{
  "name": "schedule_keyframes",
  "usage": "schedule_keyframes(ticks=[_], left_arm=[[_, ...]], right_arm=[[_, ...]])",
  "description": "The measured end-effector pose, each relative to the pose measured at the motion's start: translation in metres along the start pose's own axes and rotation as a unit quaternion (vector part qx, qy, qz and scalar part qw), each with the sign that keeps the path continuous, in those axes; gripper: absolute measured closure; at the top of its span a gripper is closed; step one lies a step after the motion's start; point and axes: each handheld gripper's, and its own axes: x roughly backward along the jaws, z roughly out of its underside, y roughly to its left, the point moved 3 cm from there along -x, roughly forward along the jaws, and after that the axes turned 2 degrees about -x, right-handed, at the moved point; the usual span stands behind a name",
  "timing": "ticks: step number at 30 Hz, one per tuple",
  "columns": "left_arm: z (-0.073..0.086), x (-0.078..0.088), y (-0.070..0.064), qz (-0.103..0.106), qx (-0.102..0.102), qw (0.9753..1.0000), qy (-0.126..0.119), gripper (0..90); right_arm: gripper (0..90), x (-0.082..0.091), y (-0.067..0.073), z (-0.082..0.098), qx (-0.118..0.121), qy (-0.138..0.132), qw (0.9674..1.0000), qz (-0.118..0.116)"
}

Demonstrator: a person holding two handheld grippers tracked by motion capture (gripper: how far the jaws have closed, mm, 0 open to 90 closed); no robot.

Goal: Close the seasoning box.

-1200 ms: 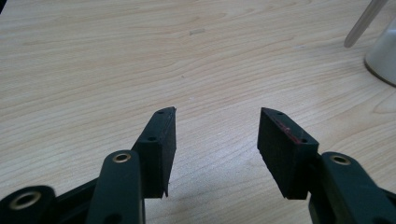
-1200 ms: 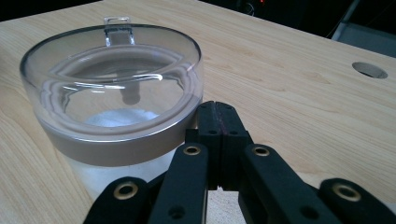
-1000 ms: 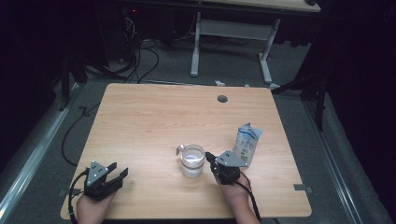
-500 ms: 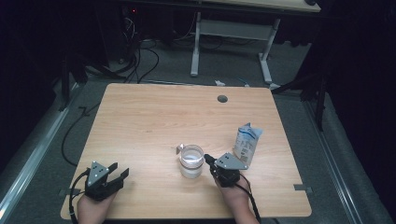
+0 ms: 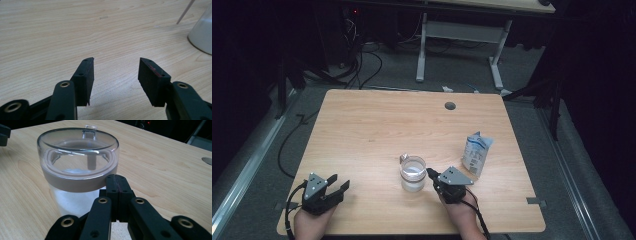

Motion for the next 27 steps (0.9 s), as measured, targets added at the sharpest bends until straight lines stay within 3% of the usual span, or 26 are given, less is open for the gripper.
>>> schedule_keyframes(ticks=[27], left_arm=[[0.000,0.000,0.000,0.000,0.000,1.0000,-0.002,46.9]], right_arm=[[90.0,-0.001,0.029,-0.005,0.025,-0.005,0.9989,-0.039]])
